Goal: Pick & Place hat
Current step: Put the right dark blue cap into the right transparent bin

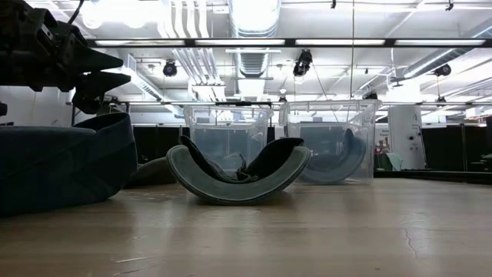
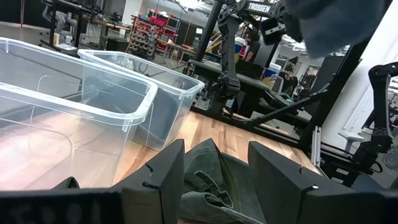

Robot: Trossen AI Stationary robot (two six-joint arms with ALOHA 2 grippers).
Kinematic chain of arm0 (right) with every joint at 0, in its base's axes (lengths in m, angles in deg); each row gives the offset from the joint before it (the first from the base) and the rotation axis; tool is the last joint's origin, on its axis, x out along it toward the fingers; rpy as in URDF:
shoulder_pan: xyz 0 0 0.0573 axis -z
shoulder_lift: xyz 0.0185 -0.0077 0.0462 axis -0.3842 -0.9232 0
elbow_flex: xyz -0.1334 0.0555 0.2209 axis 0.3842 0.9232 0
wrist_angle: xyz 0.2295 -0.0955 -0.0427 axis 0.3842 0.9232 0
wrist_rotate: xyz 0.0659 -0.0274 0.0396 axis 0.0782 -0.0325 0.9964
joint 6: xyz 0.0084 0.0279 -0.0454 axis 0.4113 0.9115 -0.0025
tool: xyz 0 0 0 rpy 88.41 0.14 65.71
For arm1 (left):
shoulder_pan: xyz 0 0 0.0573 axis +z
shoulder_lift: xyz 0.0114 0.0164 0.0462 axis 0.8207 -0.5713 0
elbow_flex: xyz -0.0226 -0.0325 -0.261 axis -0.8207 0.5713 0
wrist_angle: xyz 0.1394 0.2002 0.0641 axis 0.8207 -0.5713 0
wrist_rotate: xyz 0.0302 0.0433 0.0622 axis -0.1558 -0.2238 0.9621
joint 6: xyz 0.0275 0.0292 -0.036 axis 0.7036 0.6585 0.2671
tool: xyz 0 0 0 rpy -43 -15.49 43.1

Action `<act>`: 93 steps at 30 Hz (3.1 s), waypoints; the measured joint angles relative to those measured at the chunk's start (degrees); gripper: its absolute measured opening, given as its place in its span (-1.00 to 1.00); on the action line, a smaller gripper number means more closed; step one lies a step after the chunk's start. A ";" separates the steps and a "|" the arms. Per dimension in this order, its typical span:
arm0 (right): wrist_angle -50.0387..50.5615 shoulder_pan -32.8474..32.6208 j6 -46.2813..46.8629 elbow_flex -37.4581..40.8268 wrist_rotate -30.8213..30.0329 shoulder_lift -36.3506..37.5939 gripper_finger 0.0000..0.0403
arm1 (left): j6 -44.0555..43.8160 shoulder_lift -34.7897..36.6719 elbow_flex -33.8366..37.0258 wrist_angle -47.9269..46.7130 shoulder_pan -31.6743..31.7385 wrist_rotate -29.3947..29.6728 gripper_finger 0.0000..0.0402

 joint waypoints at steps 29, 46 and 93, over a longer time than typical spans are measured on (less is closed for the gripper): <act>-0.51 13.04 -25.69 -2.37 -21.19 -3.31 -0.94 | -0.08 -0.01 0.00 0.09 0.01 0.00 -0.15; 14.71 31.47 -14.61 -1.49 -0.19 1.52 -0.94 | -4.76 -0.02 0.02 0.15 0.01 -0.02 -0.15; 30.20 67.85 -5.57 -1.62 49.72 -6.84 -0.91 | -4.74 -0.02 0.02 0.17 0.01 -0.02 -0.15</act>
